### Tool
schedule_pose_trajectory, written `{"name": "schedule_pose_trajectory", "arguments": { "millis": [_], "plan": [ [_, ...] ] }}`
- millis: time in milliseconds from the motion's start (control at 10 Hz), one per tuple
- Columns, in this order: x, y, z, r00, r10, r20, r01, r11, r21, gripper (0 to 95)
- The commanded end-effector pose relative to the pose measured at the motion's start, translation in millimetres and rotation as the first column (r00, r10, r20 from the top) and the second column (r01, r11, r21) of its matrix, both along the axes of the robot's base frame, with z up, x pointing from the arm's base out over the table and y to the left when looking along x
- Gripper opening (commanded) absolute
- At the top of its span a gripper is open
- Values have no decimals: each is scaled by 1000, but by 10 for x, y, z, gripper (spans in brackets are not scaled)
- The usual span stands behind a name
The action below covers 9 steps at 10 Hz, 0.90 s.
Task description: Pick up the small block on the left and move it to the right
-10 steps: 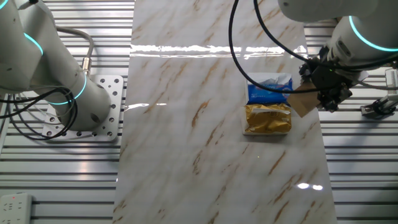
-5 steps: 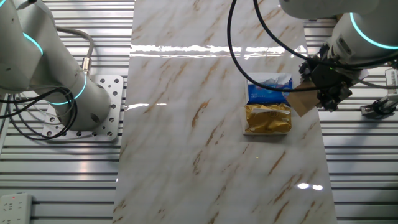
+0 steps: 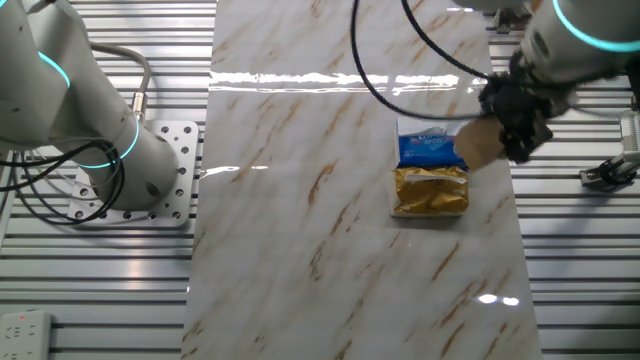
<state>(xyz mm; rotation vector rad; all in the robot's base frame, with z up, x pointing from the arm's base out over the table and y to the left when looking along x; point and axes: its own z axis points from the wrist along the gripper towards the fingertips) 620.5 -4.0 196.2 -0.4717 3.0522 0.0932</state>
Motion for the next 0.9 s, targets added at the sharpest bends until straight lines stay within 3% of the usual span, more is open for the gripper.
{"name": "schedule_pose_trajectory", "arguments": {
  "millis": [100, 200, 300, 700, 900],
  "plan": [
    [-7, 437, 92, 998, -57, -13, 57, 998, -11, 0],
    [-7, 599, 108, 998, -66, -14, 66, 998, -10, 0],
    [-18, 892, 97, 998, -69, -9, 68, 997, -36, 0],
    [-12, 1862, 49, 987, -159, -12, 158, 986, -52, 0],
    [-45, 2304, -65, 981, -194, -11, 193, 980, -53, 0]
  ]
}}
